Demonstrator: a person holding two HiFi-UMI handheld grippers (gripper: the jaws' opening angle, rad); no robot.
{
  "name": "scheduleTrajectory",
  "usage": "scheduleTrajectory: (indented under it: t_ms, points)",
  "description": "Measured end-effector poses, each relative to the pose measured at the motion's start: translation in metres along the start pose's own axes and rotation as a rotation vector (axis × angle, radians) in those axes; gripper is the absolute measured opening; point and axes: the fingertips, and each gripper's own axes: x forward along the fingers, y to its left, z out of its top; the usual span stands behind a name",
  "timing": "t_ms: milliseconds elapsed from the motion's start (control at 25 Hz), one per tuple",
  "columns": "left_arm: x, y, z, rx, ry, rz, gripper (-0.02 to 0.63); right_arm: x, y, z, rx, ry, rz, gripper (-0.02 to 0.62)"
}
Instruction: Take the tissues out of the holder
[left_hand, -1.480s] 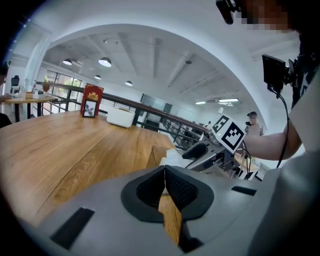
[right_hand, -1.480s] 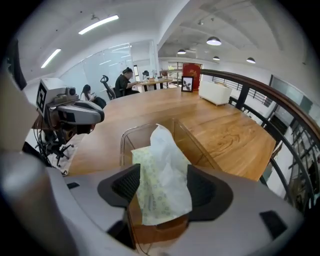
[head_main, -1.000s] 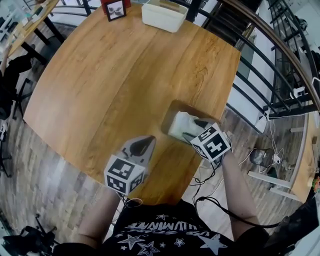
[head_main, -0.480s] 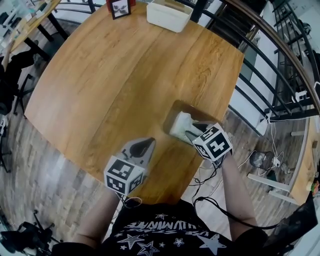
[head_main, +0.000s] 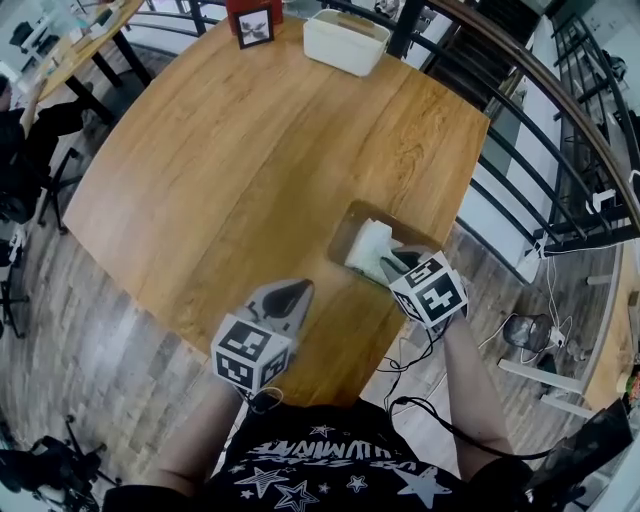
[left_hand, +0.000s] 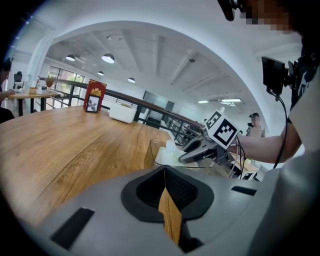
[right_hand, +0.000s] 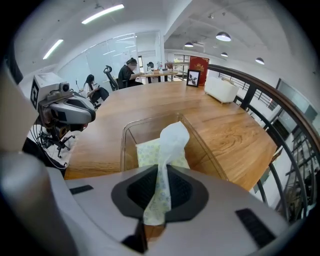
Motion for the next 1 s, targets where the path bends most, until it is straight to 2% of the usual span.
scheduleTrajectory:
  t_ms: [360,560,720,1000]
  points:
    - [-0.031,-0.027,0.002,0.011,-0.050,0.062,0.015,-0.071,0.006,0.032,-0.062,-0.229,-0.085,0.044]
    - [-0.051,-0.049,0.011,0.037,-0.100,0.113,0.015,-0.115,0.014,0.037,-0.105,-0.308,-0.150,0.043]
    - [-0.073,-0.069,0.014,0.040,-0.146,0.160,0.015,-0.142,0.034,0.035,-0.112,-0.377,-0.111,0.043]
    - [-0.104,-0.101,0.023,0.067,-0.180,0.201,0.015,-0.179,0.077,0.023,-0.123,-0.440,-0.041,0.041]
